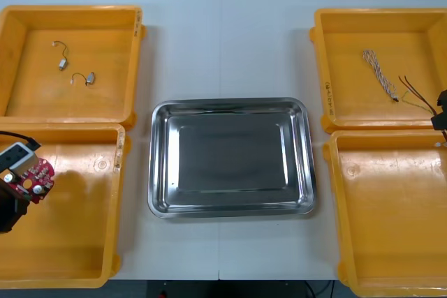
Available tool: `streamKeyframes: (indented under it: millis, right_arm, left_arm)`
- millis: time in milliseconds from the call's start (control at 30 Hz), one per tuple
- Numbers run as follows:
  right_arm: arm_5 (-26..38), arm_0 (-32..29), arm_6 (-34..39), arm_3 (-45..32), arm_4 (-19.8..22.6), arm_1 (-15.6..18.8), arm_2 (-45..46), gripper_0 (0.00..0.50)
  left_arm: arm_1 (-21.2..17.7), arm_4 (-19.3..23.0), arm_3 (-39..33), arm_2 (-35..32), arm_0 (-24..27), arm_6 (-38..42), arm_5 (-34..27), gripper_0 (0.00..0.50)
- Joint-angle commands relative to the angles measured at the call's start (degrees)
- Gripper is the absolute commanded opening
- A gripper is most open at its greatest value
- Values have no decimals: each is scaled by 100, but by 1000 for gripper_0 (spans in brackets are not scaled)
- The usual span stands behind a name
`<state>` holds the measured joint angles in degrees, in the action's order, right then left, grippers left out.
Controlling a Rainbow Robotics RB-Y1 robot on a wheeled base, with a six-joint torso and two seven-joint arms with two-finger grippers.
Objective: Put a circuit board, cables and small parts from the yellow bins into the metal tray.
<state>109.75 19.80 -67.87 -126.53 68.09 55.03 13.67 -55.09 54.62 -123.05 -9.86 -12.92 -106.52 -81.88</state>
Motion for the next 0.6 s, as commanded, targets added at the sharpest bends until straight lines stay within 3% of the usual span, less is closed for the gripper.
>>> streamKeyframes:
  millis: [33, 433, 600]
  right_arm:
    - [25, 384, 213, 6, 169, 245, -400, 0]
    - [25, 911, 248, -293, 125, 201, -1569, 0]
    - [25, 1096, 248, -319, 90, 34, -1771, 0]
  left_arm:
    - [165, 57, -272, -368, 589, 35, -557, 0]
    - [376, -13, -1292, -403, 1512, 1609, -2201, 0]
    - [420, 31, -1643, -227, 1811, 2215, -2544, 0]
